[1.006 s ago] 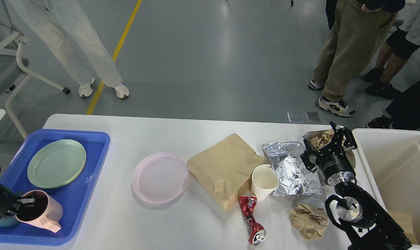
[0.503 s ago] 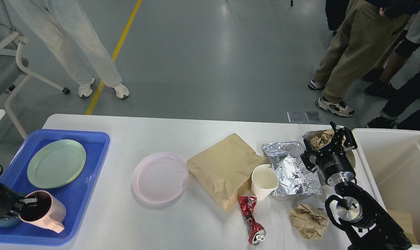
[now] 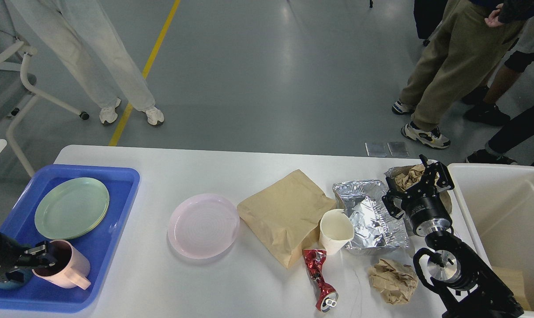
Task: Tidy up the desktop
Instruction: 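Move the left gripper to the pink plate and grasp its rim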
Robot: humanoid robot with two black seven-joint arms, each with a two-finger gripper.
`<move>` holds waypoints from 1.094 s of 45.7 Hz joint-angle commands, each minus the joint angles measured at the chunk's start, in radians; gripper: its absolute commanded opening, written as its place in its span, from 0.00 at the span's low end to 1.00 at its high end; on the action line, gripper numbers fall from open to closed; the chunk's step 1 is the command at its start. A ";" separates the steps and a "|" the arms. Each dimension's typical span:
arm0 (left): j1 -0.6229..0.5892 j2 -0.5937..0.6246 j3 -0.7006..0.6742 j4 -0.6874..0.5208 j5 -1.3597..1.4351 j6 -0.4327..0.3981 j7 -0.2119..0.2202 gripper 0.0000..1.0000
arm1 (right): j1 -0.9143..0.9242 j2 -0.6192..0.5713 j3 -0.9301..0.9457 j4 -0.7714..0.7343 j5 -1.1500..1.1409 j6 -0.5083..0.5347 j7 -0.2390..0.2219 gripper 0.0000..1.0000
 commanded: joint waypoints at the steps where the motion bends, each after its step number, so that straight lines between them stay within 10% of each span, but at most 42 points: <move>1: -0.106 0.008 0.090 -0.027 -0.008 -0.064 -0.011 0.96 | 0.000 0.000 0.000 0.000 0.000 0.000 0.000 1.00; 27: -1.099 -0.528 0.530 -0.718 -0.515 -0.118 -0.011 0.96 | 0.000 0.000 0.000 0.000 0.000 0.000 0.000 1.00; 36: -1.435 -0.699 0.514 -0.763 -0.629 -0.390 -0.028 0.96 | 0.000 0.000 0.000 0.000 0.000 0.000 0.000 1.00; 50: -1.447 -0.722 0.501 -0.757 -0.632 -0.412 -0.032 0.96 | 0.000 0.000 0.000 0.000 0.000 0.000 0.000 1.00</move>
